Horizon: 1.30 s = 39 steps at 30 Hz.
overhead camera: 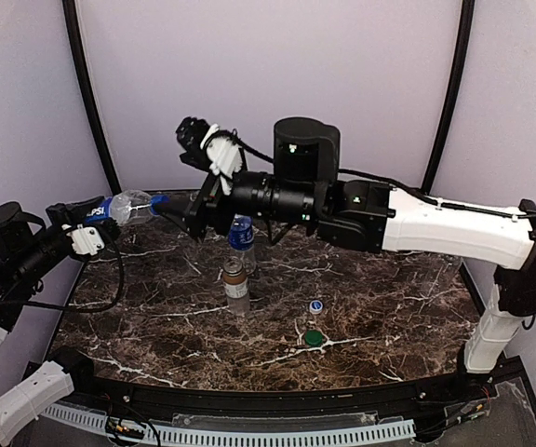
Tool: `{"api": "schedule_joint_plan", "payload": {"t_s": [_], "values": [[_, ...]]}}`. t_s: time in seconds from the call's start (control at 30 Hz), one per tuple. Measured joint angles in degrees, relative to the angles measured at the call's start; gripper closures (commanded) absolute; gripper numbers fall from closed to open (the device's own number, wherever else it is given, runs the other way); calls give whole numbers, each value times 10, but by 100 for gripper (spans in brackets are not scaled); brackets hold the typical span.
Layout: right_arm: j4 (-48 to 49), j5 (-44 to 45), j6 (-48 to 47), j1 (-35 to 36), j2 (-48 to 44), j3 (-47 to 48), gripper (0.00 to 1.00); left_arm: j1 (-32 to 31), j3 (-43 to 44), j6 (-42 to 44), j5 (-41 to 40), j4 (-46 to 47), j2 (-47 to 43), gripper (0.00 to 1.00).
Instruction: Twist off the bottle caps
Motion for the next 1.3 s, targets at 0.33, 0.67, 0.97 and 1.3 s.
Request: {"api": "schedule_joint_plan", "payload": {"t_s": [0.33, 0.67, 0.97, 1.3], "values": [[-18, -150, 477, -71, 70, 60, 21, -2, -28, 38, -38, 85, -4, 75], [0, -188, 584, -69, 97, 66, 54, -3, -42, 64, -35, 94, -15, 75], [8, -195, 608, -78, 99, 65, 69, -4, -44, 69, -27, 95, -21, 75], [4, -202, 608, -79, 100, 64, 64, -4, -44, 70, -32, 96, -16, 75]]}}
